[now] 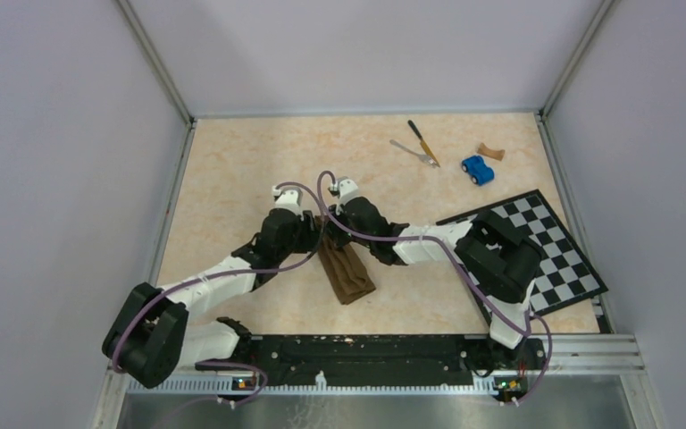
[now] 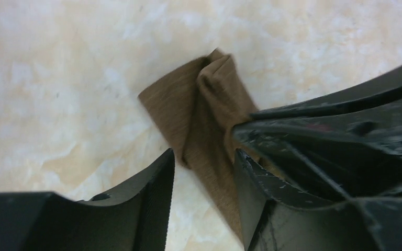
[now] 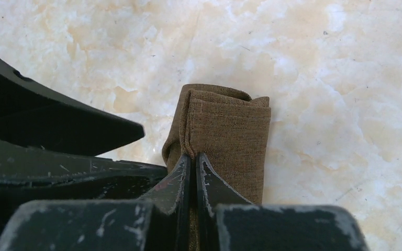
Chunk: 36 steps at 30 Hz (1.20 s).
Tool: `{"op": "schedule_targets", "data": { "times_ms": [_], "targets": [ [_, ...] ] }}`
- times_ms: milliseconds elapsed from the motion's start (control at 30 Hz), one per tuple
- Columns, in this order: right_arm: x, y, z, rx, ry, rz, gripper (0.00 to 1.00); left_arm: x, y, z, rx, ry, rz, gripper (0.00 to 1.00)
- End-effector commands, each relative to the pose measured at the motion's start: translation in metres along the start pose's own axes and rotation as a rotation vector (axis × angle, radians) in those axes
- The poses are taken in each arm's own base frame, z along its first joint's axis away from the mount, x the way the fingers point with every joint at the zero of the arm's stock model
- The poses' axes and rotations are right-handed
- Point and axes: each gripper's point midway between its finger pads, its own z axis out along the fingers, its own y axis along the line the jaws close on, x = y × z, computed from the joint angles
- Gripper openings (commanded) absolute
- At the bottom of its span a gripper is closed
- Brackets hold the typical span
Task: Fold the napkin into a case and place the utensils inside
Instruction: Grasp the top corner of the smaller rectangle folded napkin from the folded napkin.
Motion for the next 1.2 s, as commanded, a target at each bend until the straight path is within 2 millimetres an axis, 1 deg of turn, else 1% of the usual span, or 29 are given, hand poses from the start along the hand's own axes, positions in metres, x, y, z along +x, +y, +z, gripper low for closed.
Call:
{"op": "schedule_targets", "data": {
  "times_ms": [0,133,167,400,600,700,933,1067,1167],
  "targets": [
    [-0.037,0.017,-0.011,-0.07,-0.097,0.04,0.0,-0.045,-0.012,0.009,-0.01,-0.188,0.149,0.49],
    [-0.039,0.017,-0.012,-0.074,-0.1,0.04,0.0,-0.045,-0.012,0.018,-0.025,-0.175,0.204,0.4],
    [-0.039,0.018,-0.013,-0.076,-0.1,0.04,0.0,-0.044,-0.012,0.02,-0.023,-0.17,0.21,0.39],
    [-0.041,0.016,-0.014,-0.079,-0.103,0.049,0.0,-0.033,-0.014,0.027,-0.009,-0.14,0.224,0.38],
    [-0.039,0.017,-0.012,-0.085,-0.095,0.051,0.0,-0.028,-0.01,0.034,-0.041,-0.116,0.251,0.39],
    [-0.039,0.018,-0.011,-0.086,-0.092,0.052,0.0,-0.028,-0.01,0.037,-0.055,-0.109,0.262,0.37],
    [-0.038,0.018,-0.011,-0.09,-0.087,0.053,0.0,-0.025,-0.001,0.043,-0.117,-0.082,0.292,0.32],
    [-0.039,0.019,-0.011,-0.09,-0.087,0.053,0.0,-0.021,0.004,0.045,-0.145,-0.07,0.303,0.32],
    [-0.039,0.02,-0.011,-0.092,-0.085,0.054,0.0,-0.018,0.005,0.045,-0.144,-0.062,0.303,0.32]
  ]
}}
